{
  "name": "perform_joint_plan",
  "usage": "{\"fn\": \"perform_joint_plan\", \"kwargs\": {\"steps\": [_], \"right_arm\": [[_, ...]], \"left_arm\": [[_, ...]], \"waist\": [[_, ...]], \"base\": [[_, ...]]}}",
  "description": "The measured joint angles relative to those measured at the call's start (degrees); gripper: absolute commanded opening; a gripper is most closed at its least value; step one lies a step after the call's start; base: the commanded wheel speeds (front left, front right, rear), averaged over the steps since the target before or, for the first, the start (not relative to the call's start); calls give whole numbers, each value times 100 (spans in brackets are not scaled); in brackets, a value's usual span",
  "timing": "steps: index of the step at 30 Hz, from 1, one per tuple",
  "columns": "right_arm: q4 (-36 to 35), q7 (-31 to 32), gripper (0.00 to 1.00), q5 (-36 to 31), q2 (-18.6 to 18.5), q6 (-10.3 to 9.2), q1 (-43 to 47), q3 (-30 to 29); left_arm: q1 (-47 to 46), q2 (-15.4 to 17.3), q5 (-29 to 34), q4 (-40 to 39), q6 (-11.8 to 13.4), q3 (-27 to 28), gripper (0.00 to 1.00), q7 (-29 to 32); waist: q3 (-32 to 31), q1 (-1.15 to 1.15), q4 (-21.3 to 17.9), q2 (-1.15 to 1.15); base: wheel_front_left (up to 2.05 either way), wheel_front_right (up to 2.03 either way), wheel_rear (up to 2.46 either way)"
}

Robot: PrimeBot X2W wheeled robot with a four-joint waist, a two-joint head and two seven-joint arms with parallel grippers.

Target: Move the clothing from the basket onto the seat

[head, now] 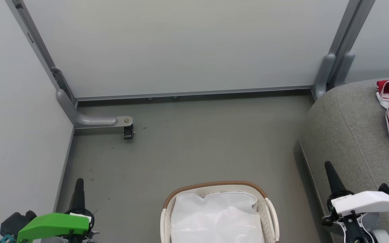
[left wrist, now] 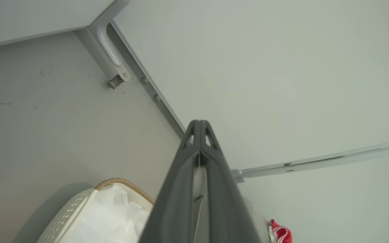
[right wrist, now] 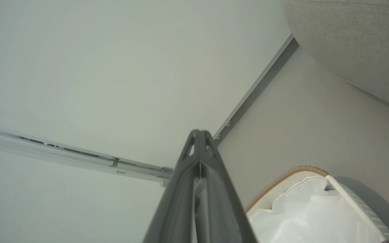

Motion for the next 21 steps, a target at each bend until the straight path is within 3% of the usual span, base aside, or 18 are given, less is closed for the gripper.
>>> {"fn": "perform_joint_plan", "kwargs": {"steps": [21], "right_arm": [[-125, 296, 0, 1131, -11, 0, -32, -110]], "left_arm": [[-184, 0, -1039, -27, -109, 196, 0, 303]], "waist": [[30, 0, -1, 0]], "base": [[0, 0, 0]]}}
